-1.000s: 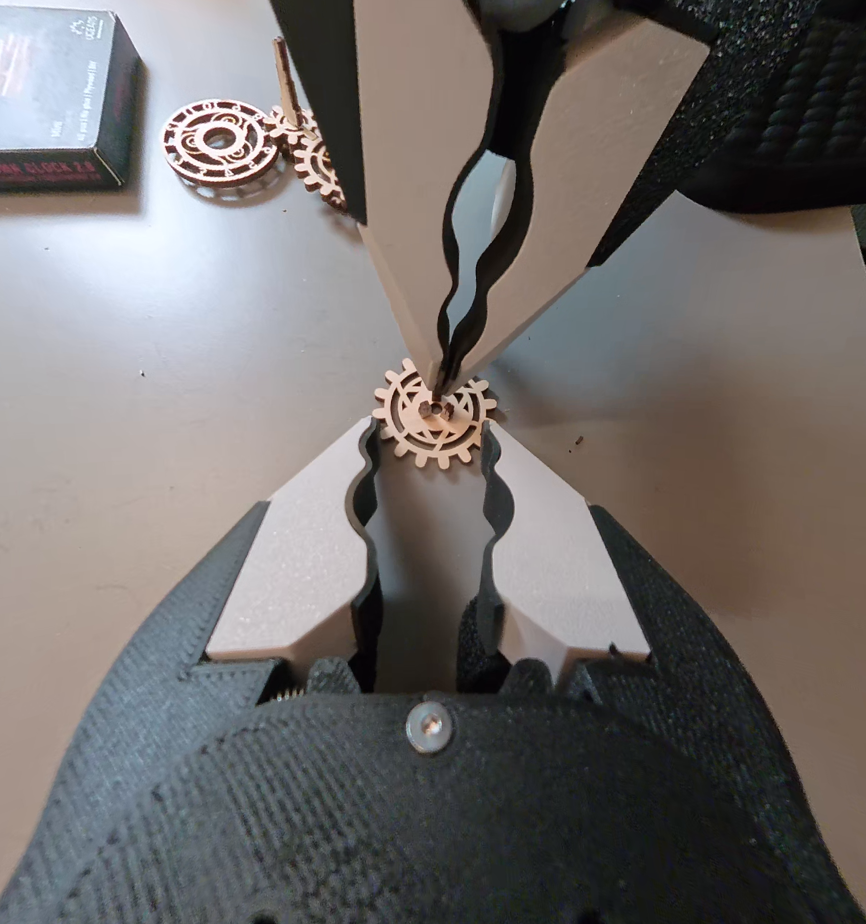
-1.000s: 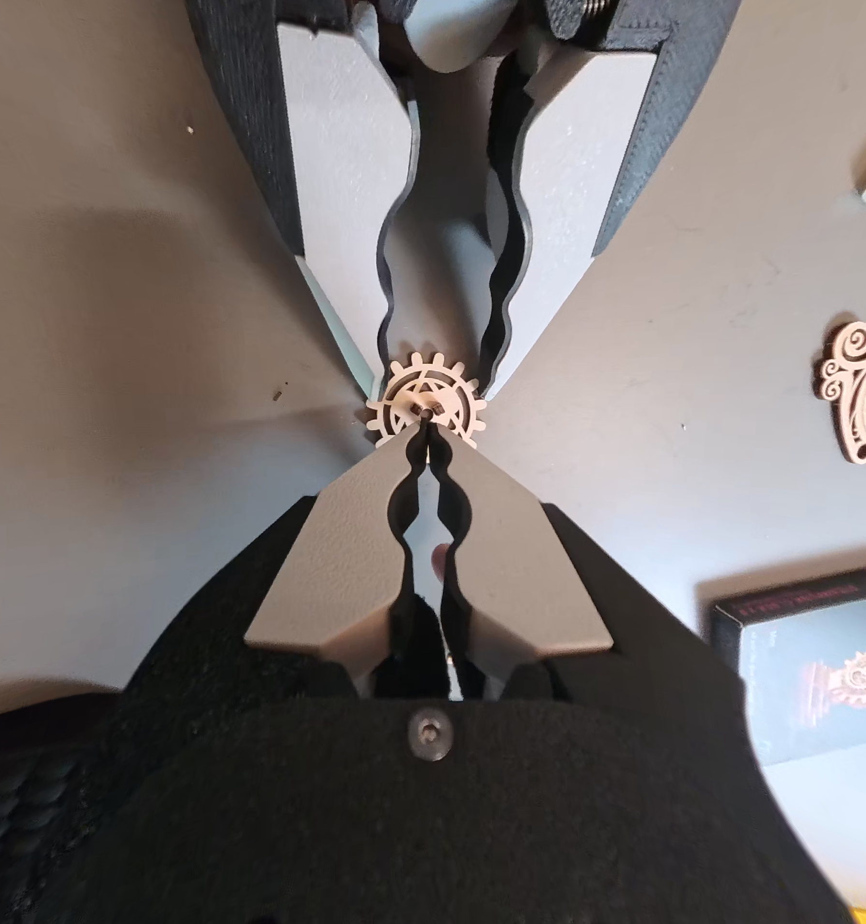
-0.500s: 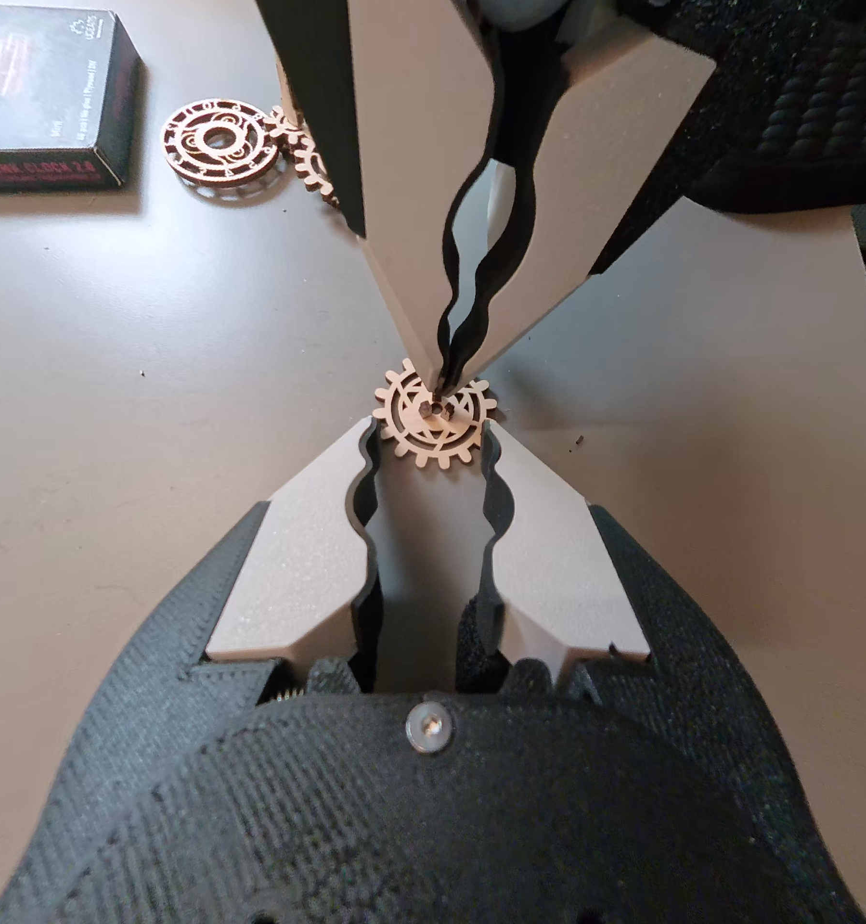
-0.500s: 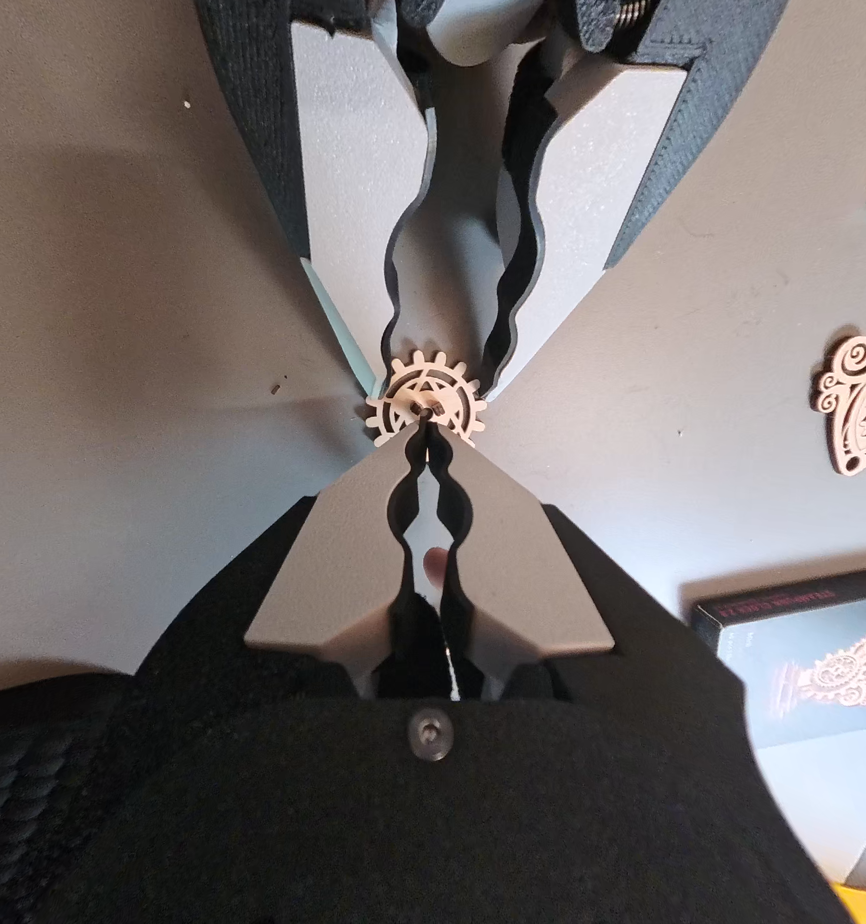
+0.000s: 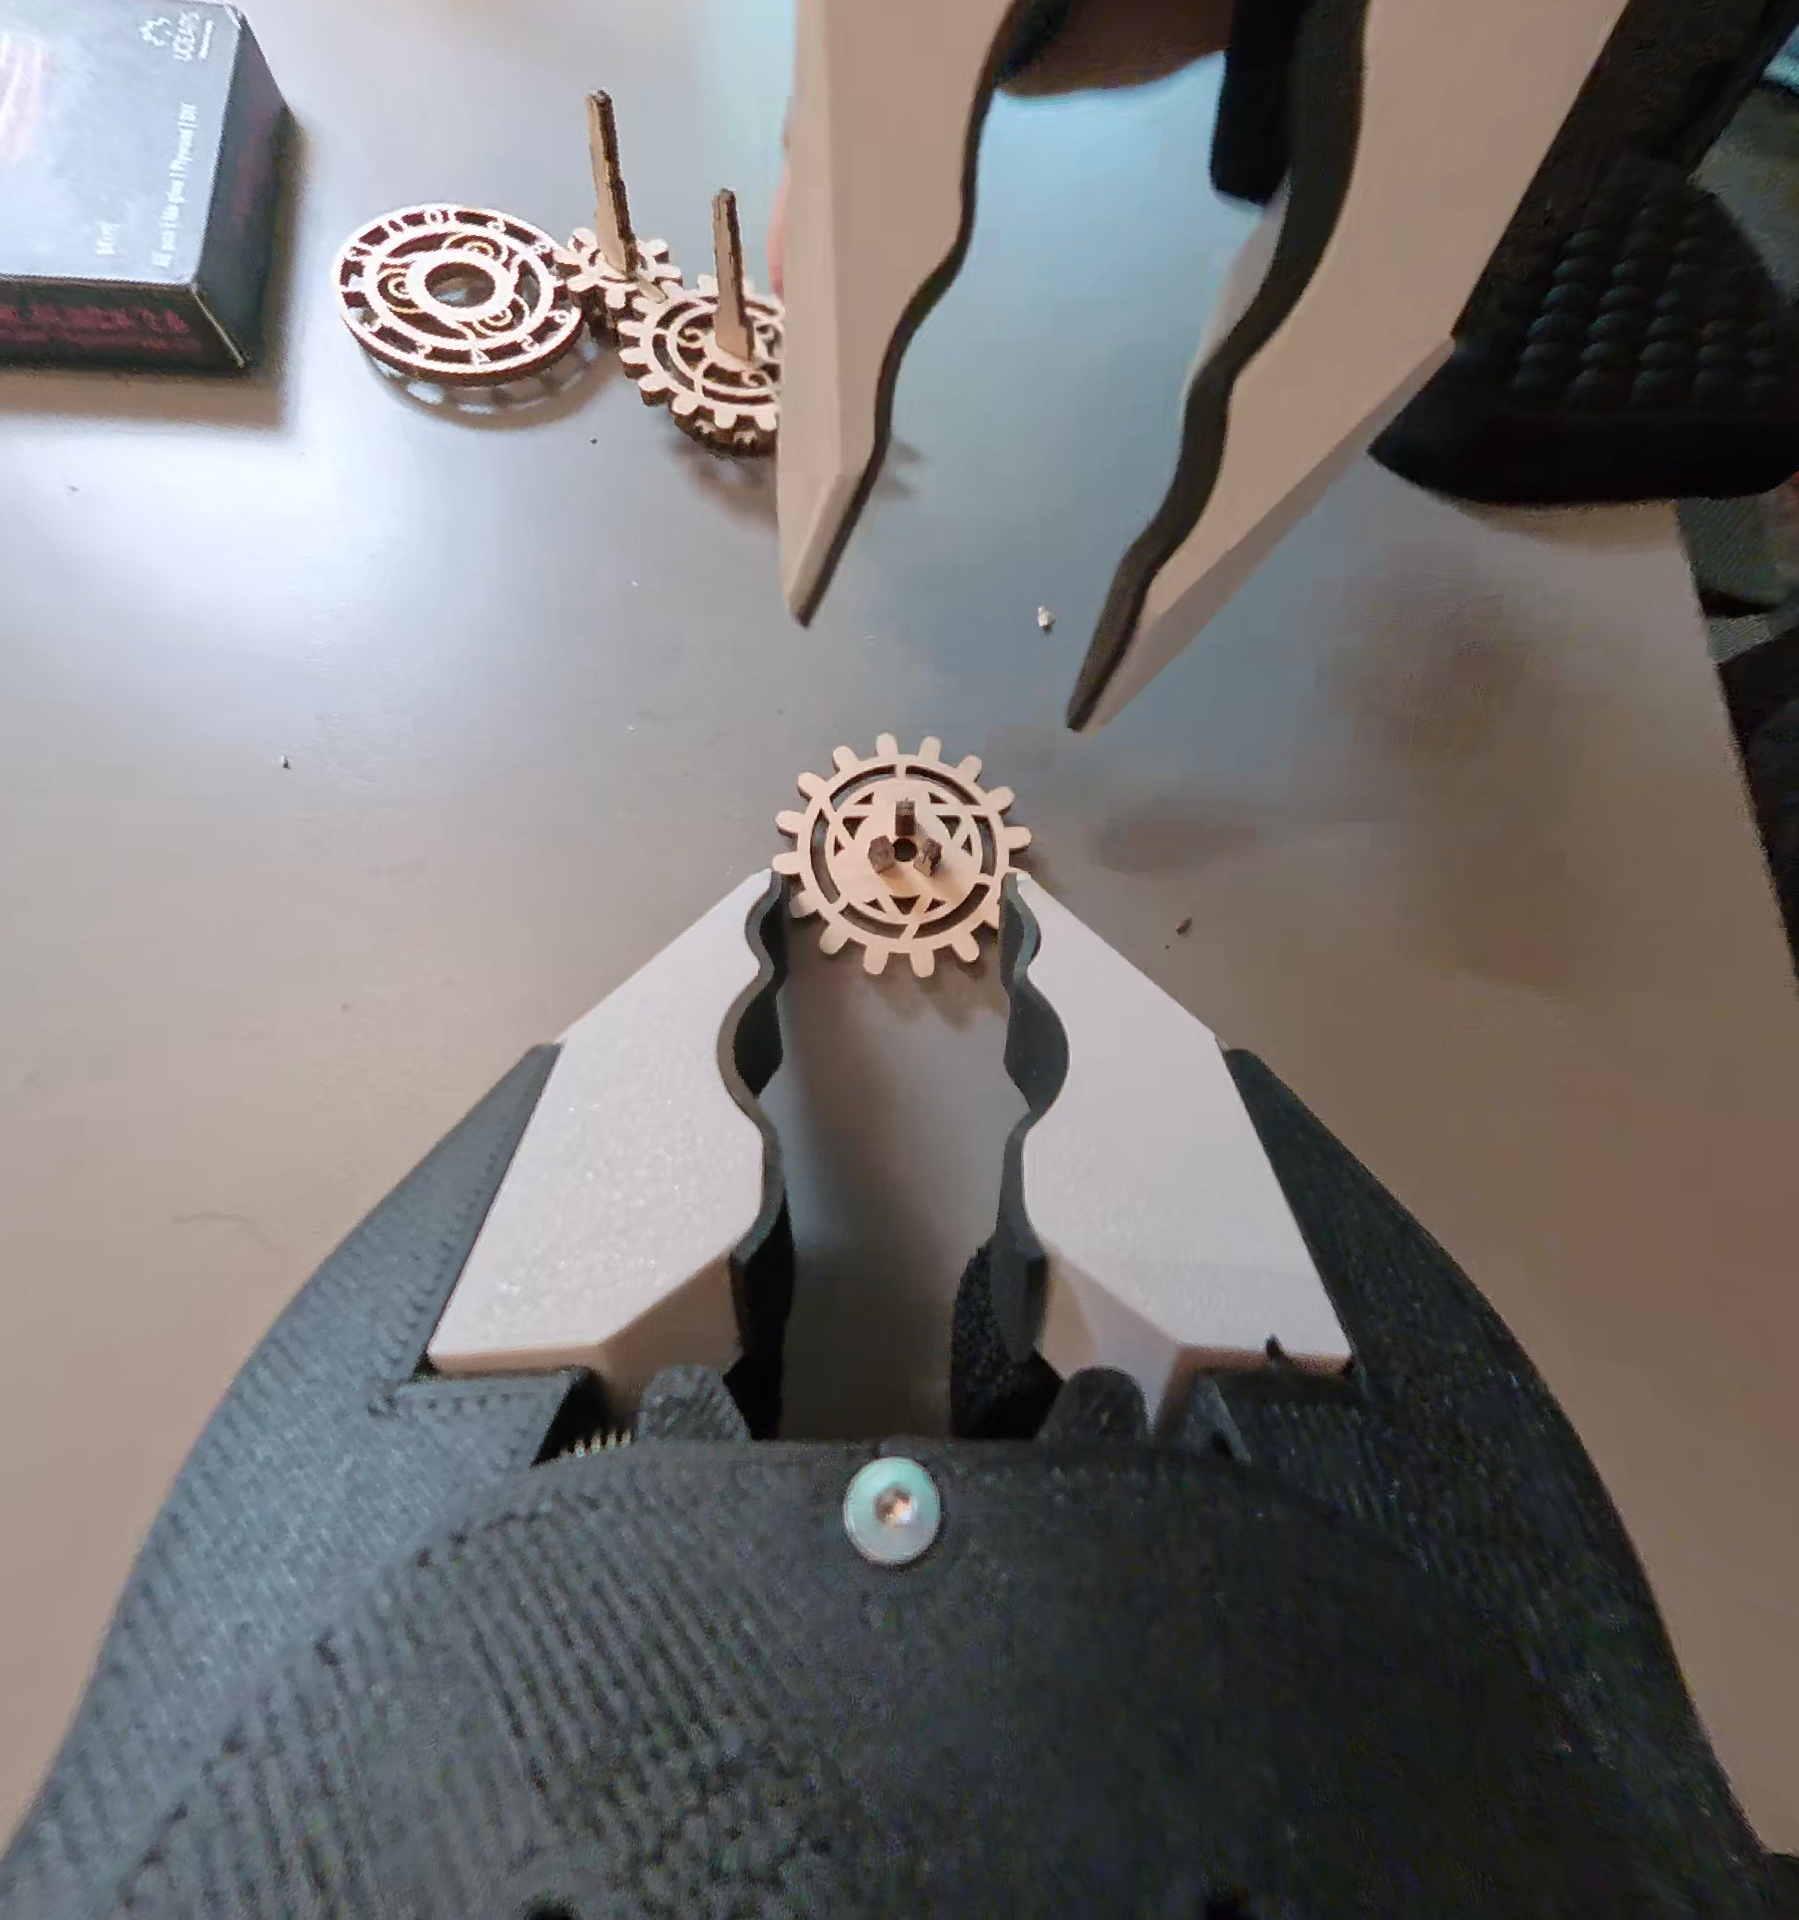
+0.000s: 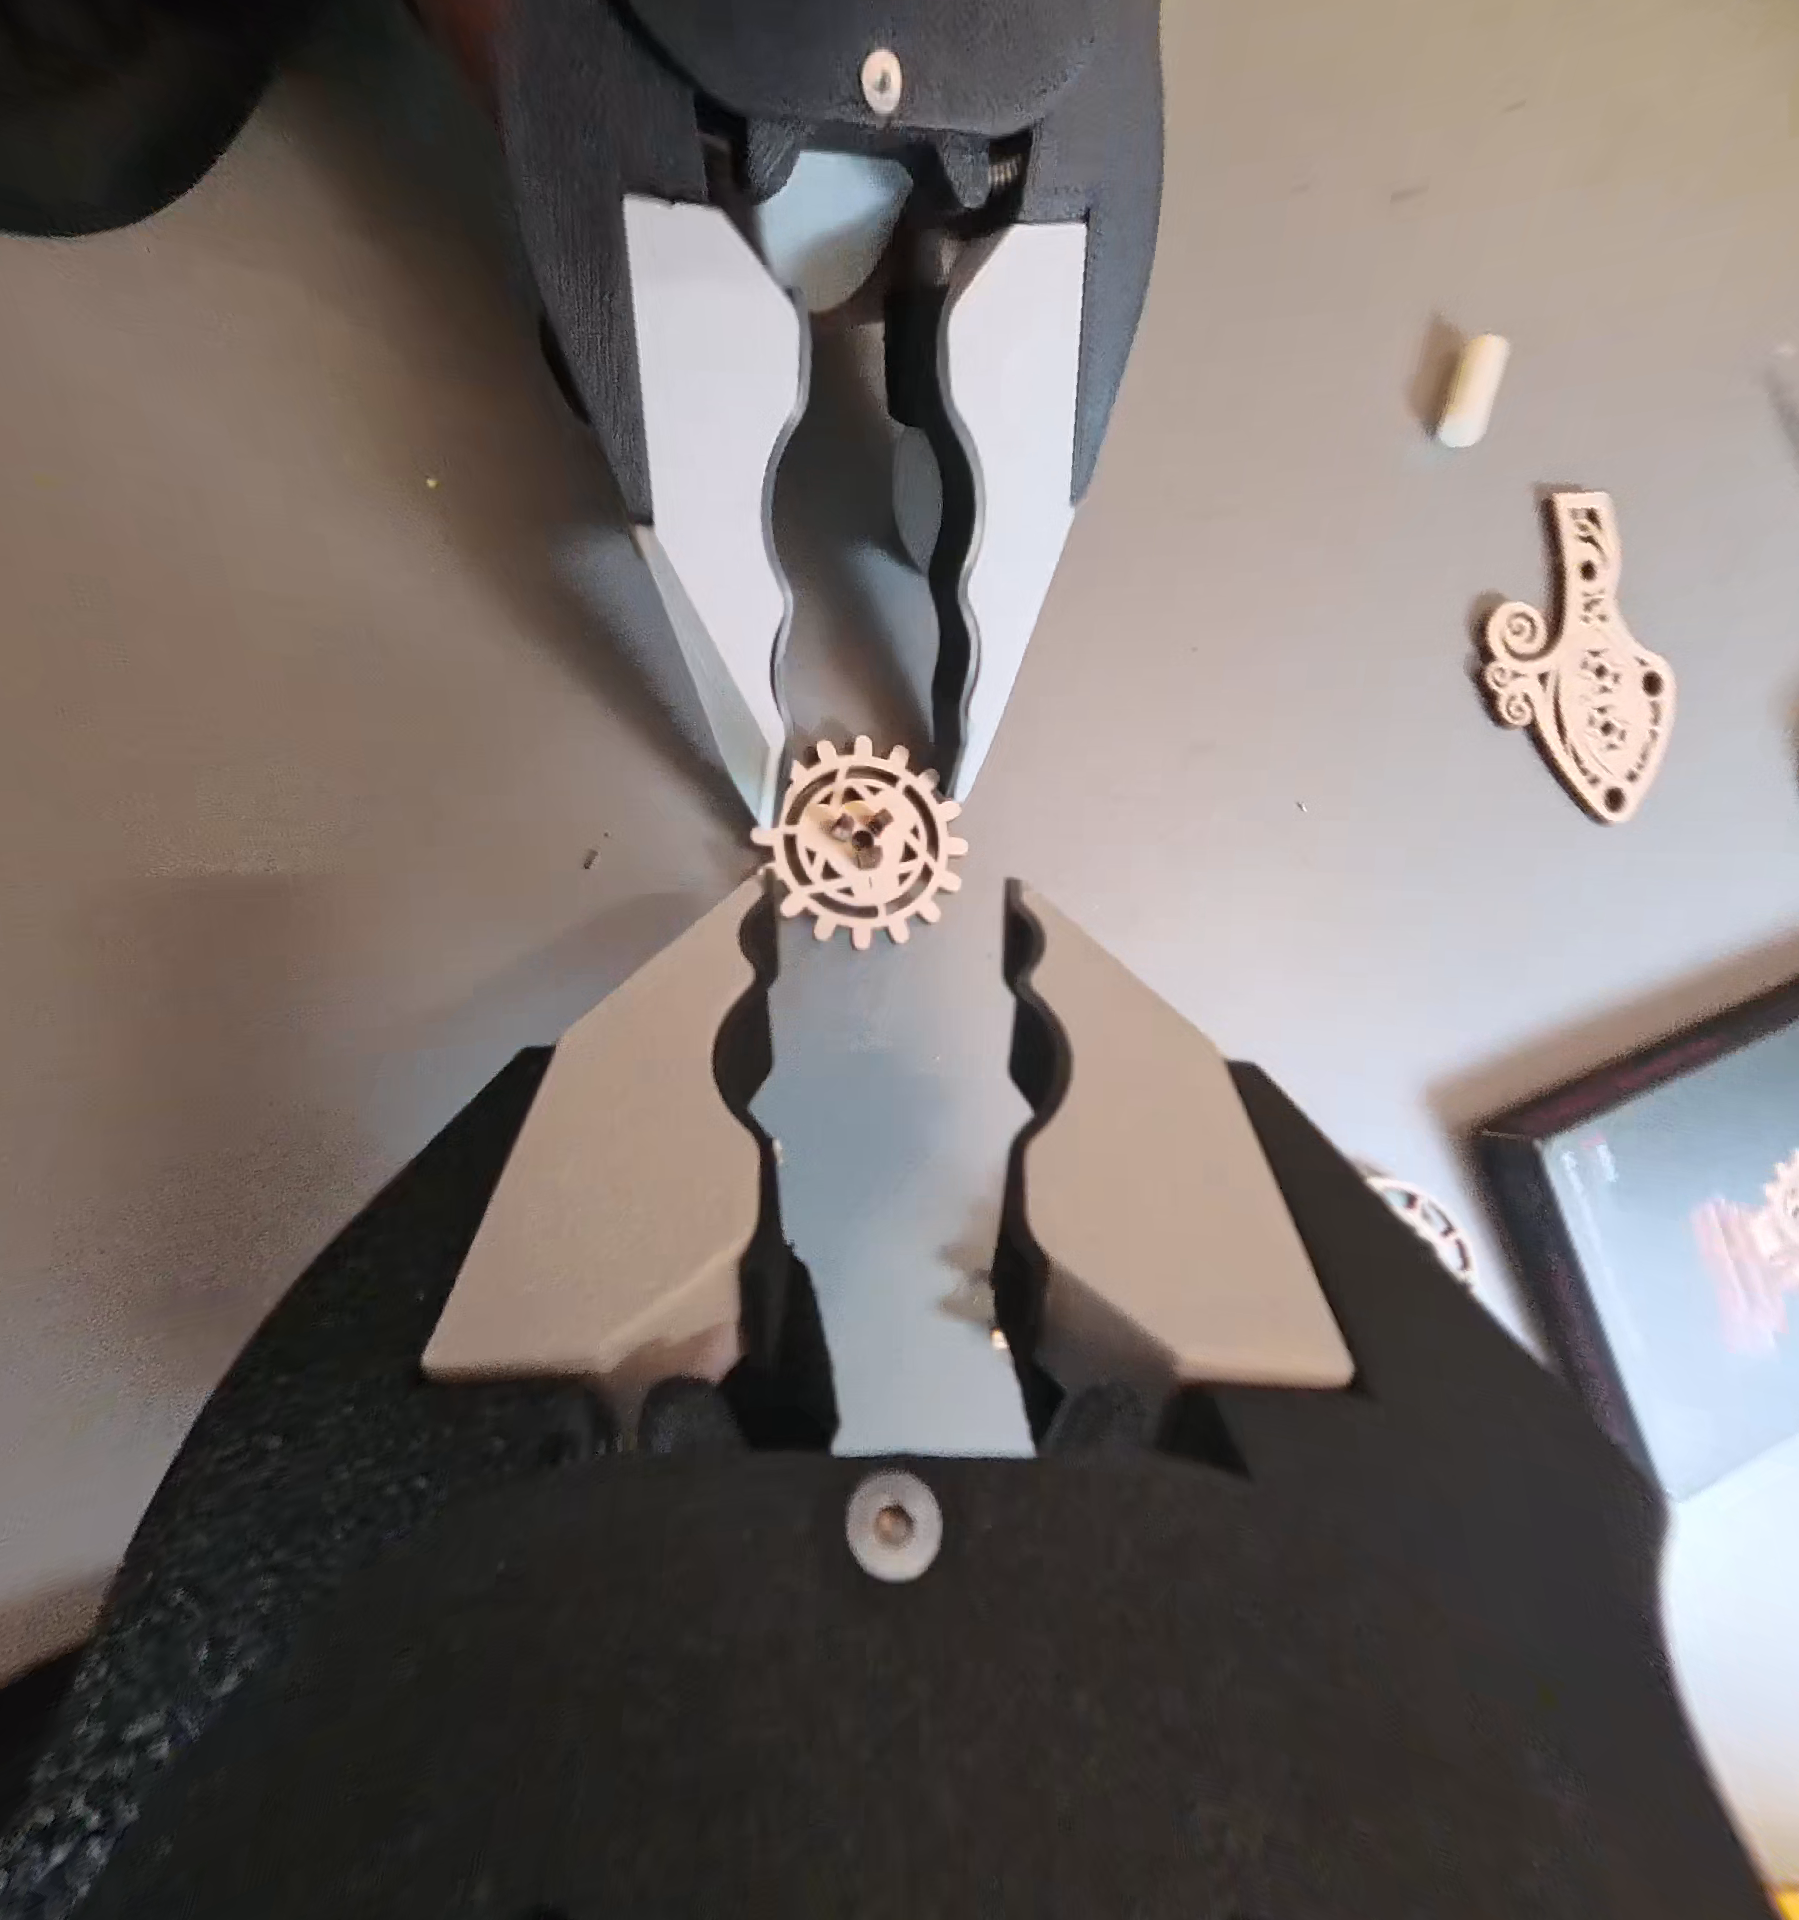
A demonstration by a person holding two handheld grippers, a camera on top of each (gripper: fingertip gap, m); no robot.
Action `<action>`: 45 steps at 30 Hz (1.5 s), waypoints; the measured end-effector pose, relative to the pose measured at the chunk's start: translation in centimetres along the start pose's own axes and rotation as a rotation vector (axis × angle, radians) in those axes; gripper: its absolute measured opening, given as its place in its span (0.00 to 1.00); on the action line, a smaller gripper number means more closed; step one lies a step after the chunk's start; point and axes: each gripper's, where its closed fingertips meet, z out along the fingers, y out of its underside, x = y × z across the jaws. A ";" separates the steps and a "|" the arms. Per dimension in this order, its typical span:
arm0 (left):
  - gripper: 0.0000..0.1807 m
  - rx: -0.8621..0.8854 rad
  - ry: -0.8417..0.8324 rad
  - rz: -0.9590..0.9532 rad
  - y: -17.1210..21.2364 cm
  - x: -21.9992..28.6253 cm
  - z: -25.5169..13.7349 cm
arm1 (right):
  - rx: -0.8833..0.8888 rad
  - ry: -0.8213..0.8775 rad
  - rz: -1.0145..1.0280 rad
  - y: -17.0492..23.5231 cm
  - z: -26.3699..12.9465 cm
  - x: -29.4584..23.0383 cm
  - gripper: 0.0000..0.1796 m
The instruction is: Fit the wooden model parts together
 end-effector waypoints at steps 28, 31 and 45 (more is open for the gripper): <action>0.22 0.432 0.430 -0.416 -5.0 0.8 -5.4 | 0.554 0.311 -0.183 -3.2 -2.4 -0.3 0.02; 0.23 0.495 0.332 -0.413 -5.2 -1.0 -6.3 | 0.533 0.401 -0.145 -2.8 -2.5 1.2 0.01; 0.31 0.493 0.023 -0.414 -6.4 -2.3 -3.6 | 0.407 0.652 -0.095 -2.2 -1.8 3.7 0.01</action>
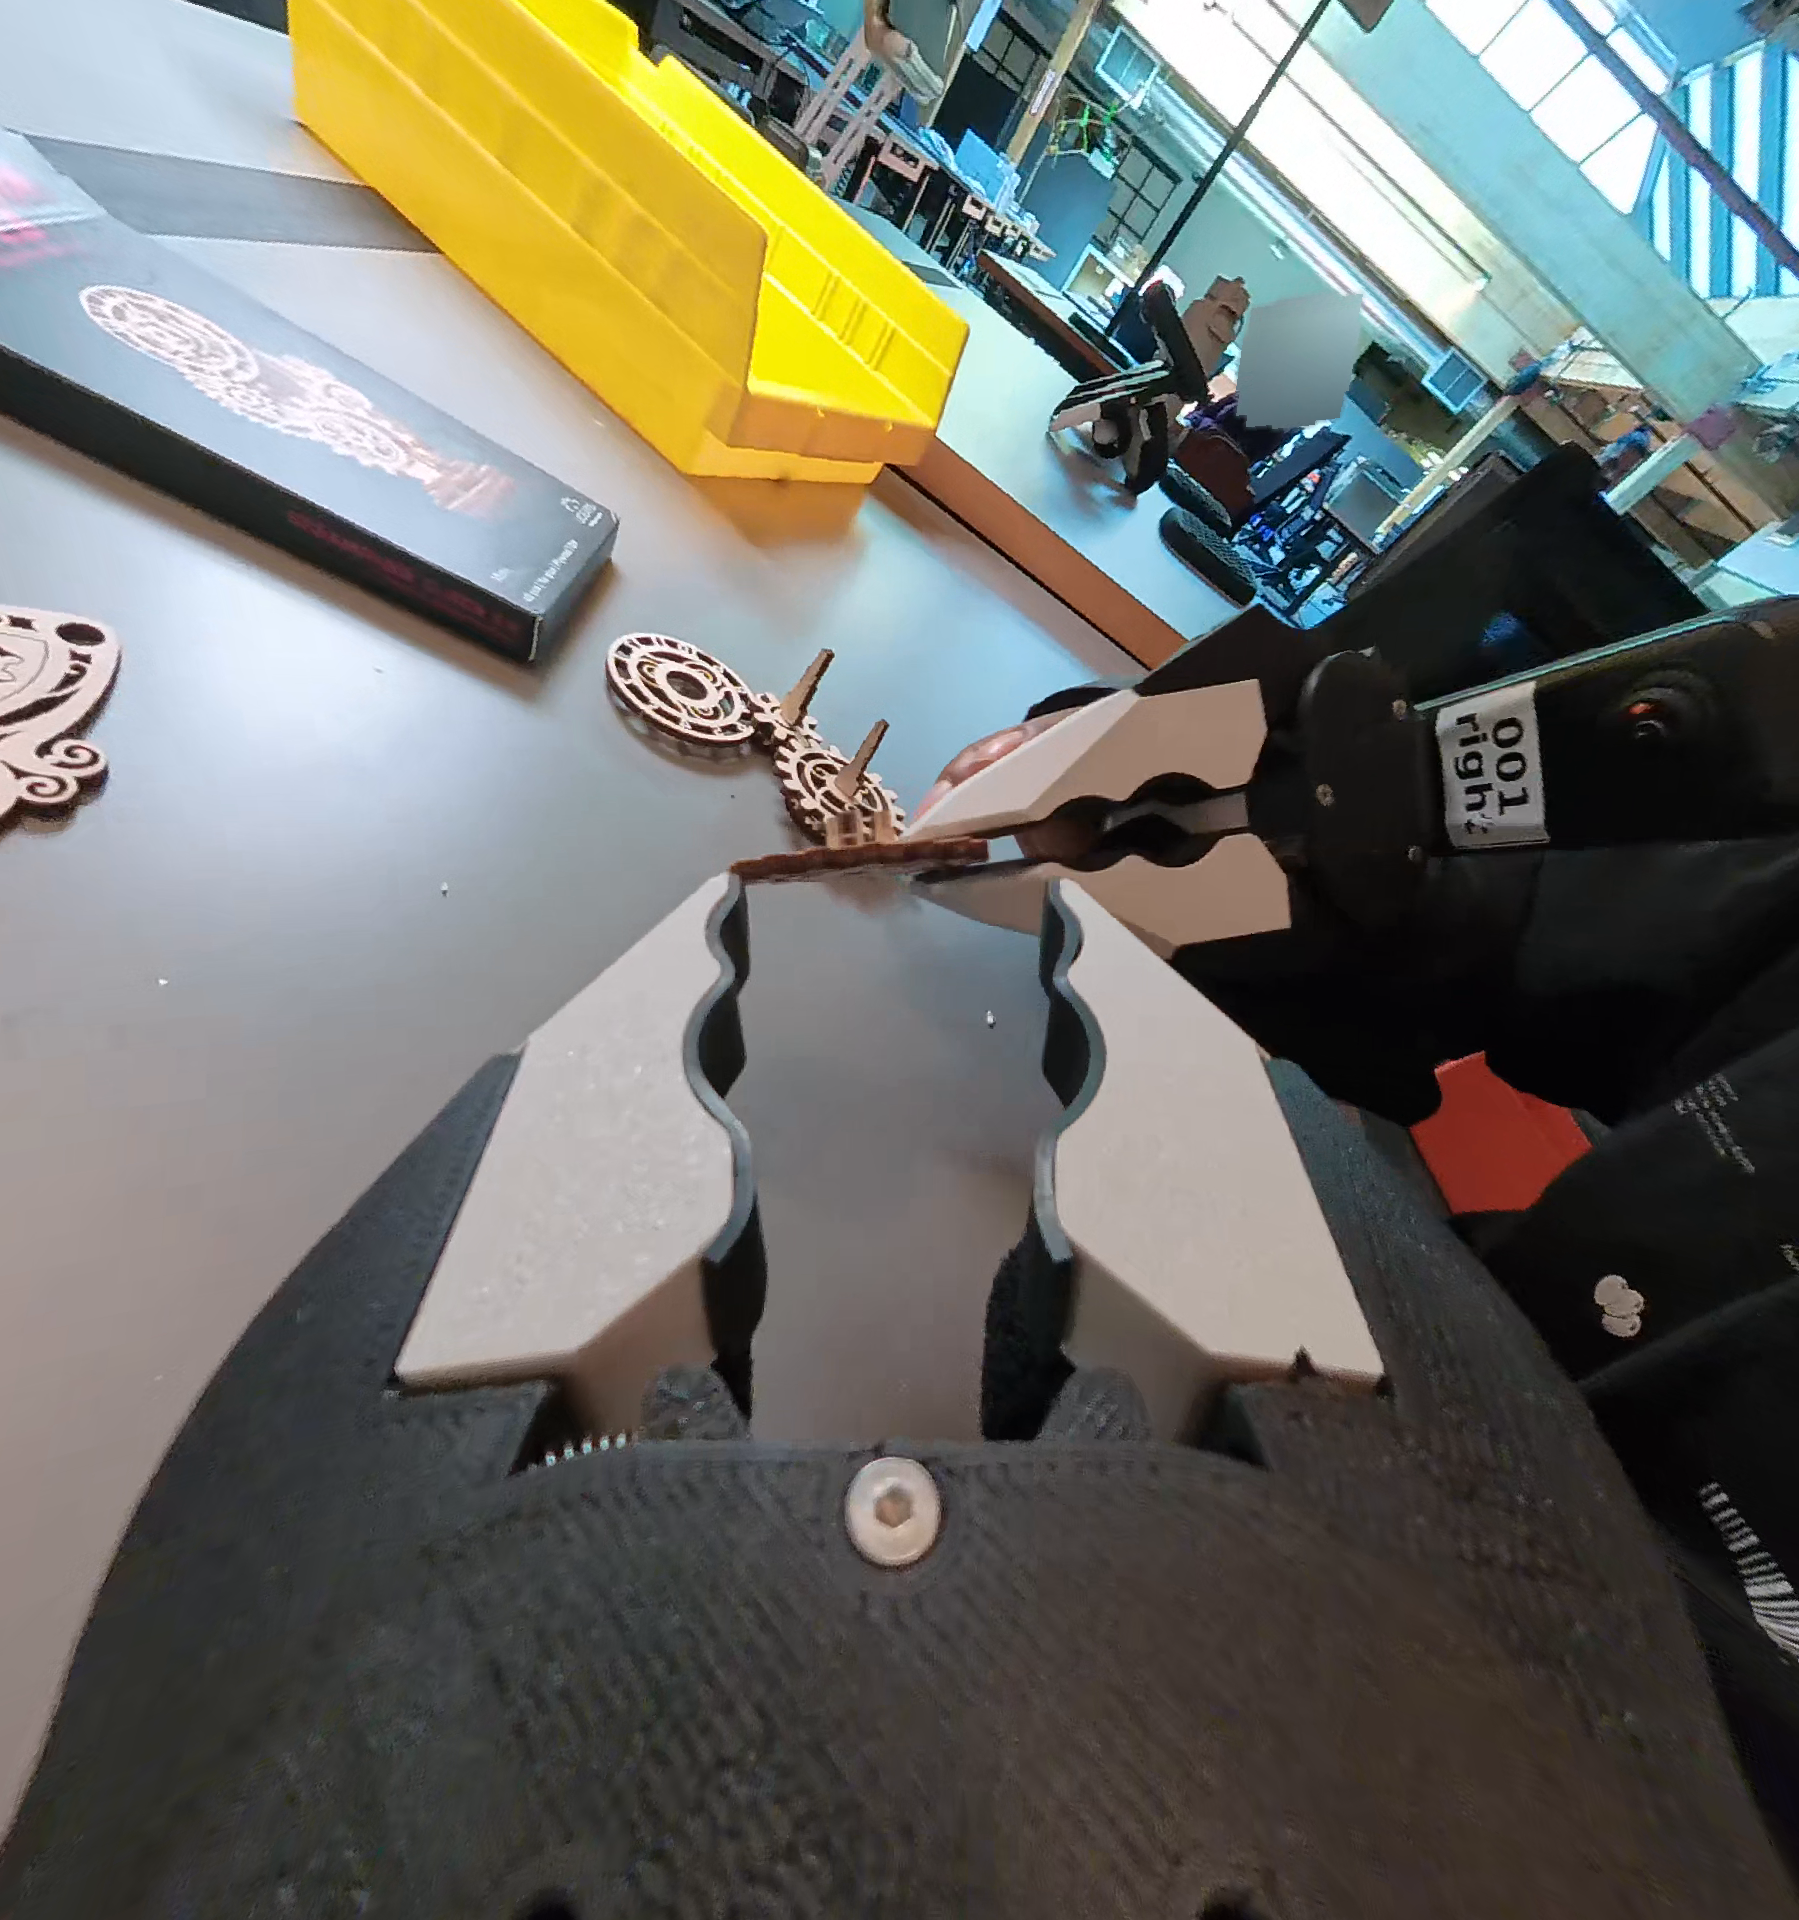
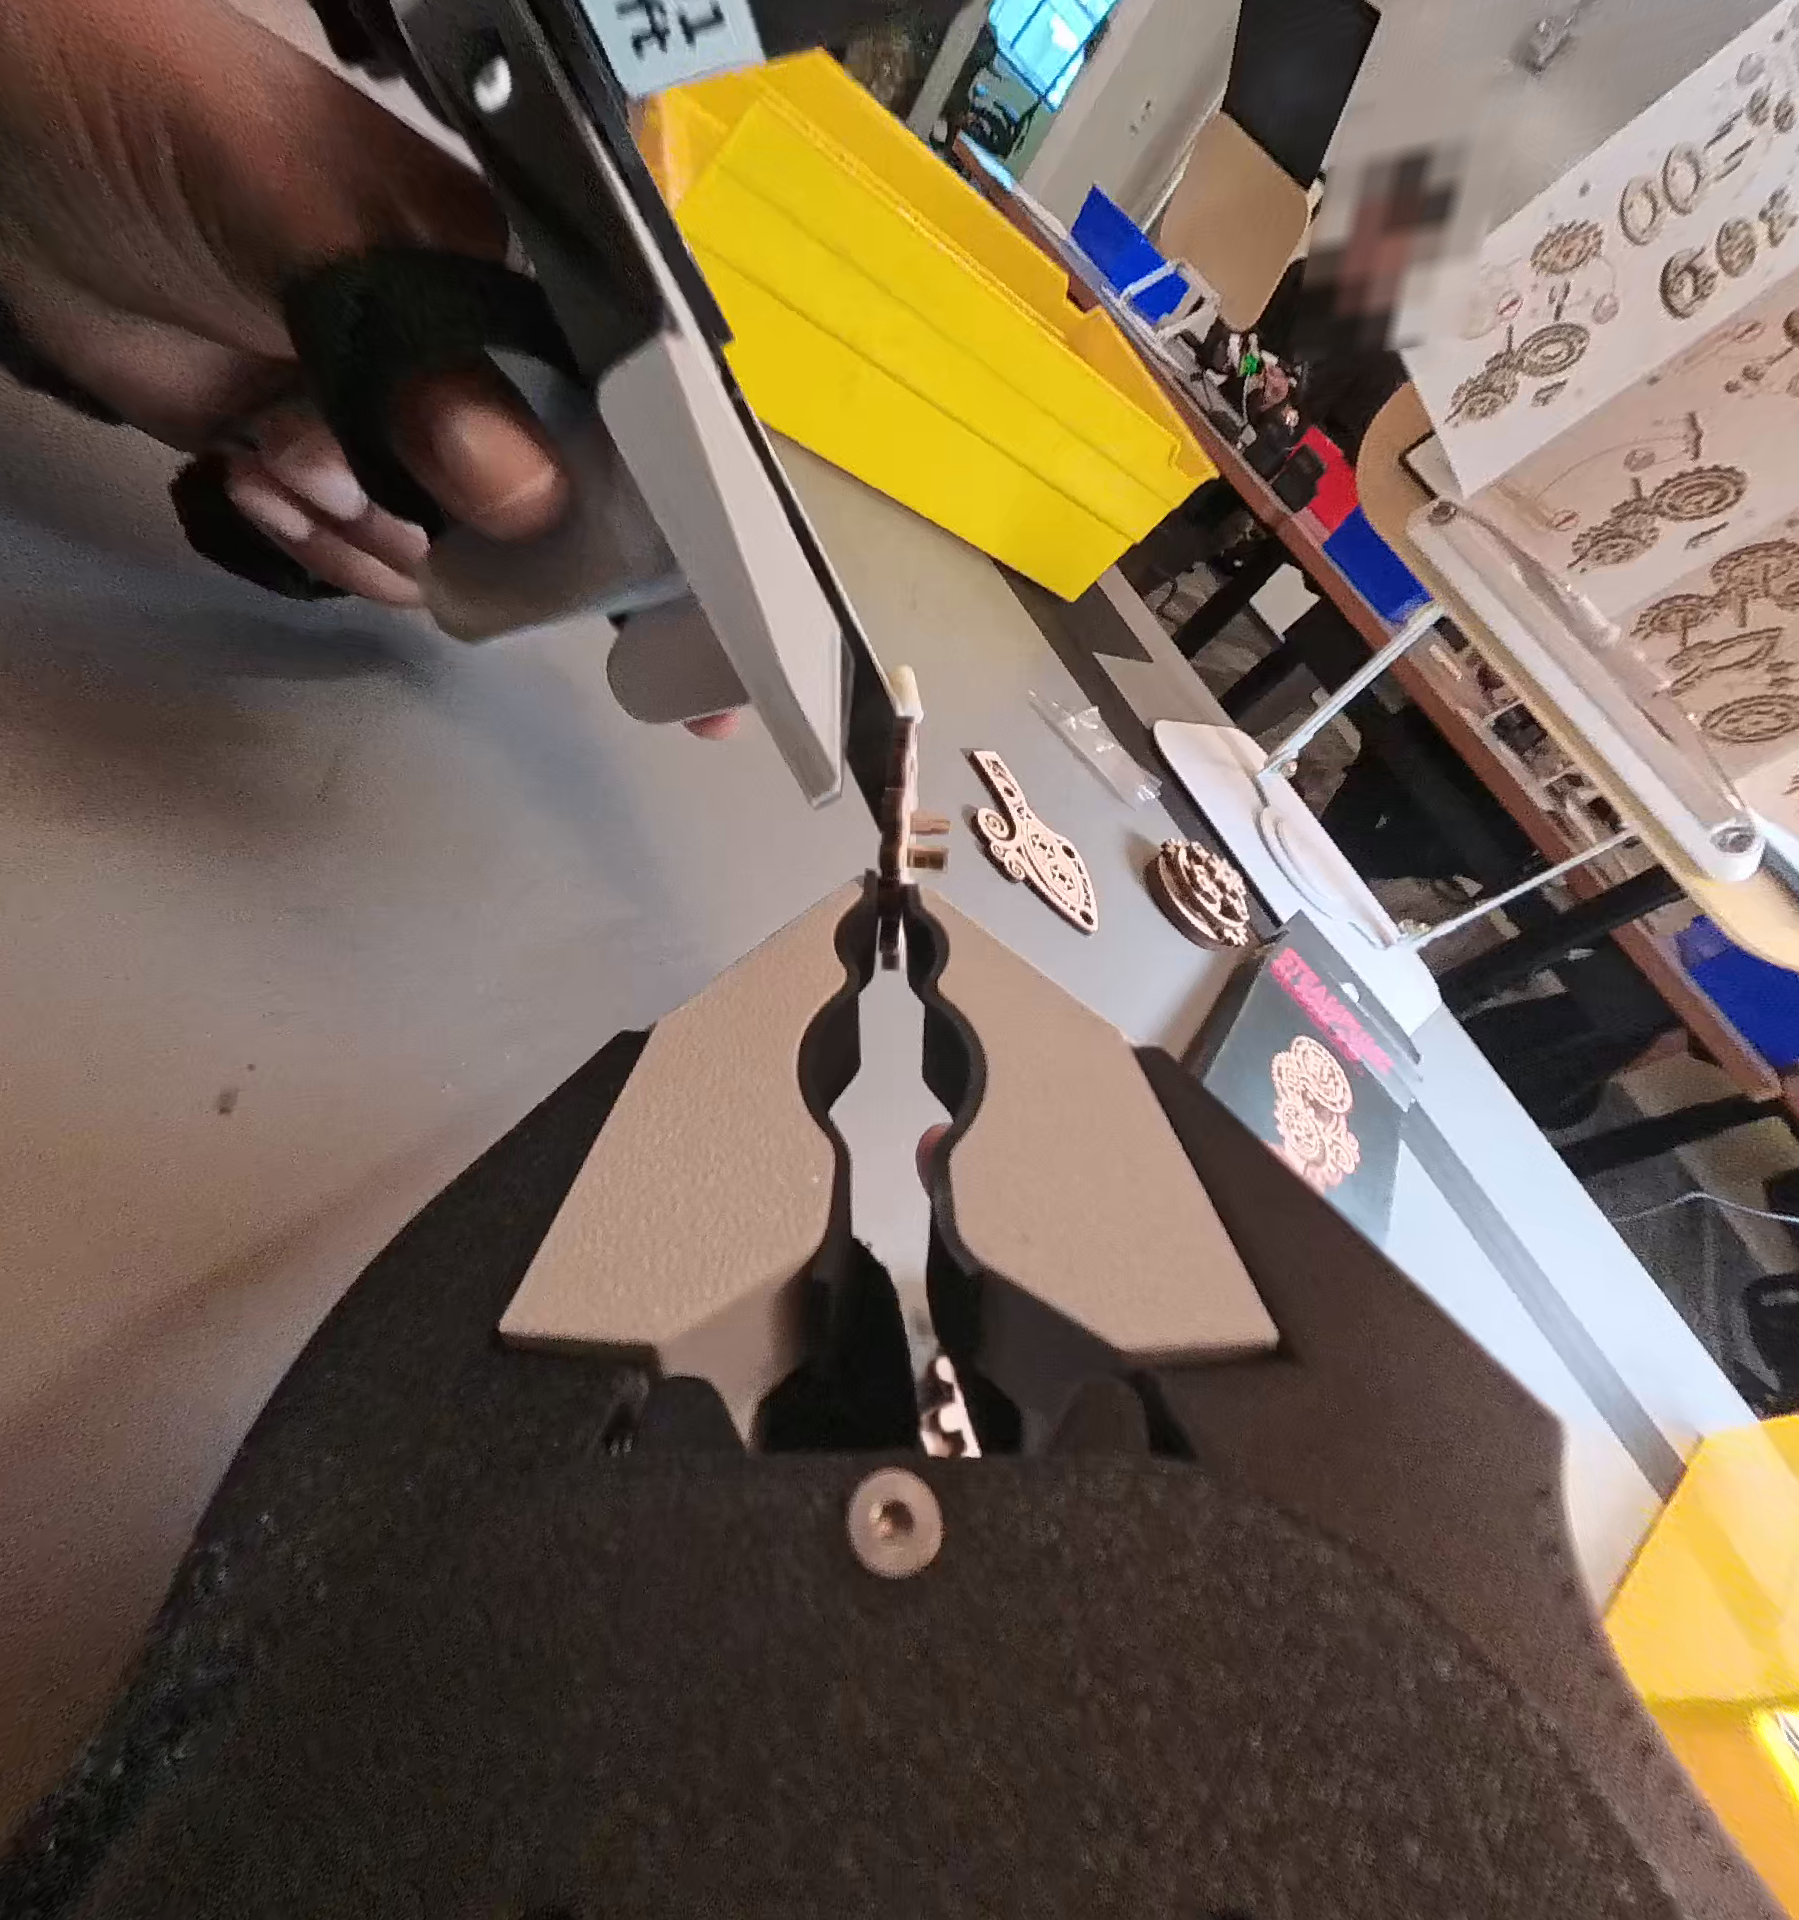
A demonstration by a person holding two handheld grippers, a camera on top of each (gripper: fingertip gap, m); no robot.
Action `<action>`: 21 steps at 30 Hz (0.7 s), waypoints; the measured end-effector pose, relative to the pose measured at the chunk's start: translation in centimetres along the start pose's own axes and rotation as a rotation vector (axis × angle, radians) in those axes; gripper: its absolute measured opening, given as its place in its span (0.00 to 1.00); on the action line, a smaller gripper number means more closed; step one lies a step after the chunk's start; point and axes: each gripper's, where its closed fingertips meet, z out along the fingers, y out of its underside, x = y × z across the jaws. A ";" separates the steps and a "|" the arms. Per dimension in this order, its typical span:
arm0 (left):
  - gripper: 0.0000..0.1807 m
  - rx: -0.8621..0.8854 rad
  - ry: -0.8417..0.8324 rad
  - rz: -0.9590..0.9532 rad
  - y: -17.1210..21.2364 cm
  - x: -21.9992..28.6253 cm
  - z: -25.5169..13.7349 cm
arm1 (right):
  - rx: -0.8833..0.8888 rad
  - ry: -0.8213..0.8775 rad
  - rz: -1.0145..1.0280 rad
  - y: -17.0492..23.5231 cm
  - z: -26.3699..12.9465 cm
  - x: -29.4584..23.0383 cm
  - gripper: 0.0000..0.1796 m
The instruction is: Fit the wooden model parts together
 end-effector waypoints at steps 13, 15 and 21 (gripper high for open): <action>0.21 0.045 0.078 -0.029 -0.6 0.4 -0.7 | 0.108 -0.034 0.007 -1.8 -0.7 -0.6 0.01; 0.21 0.051 0.081 -0.018 -0.7 0.5 -0.7 | 0.114 -0.037 0.008 -1.9 -0.8 -0.6 0.01; 0.21 0.045 0.082 -0.015 -0.5 0.4 -0.8 | 0.114 -0.039 -0.008 -1.9 -0.7 -0.8 0.02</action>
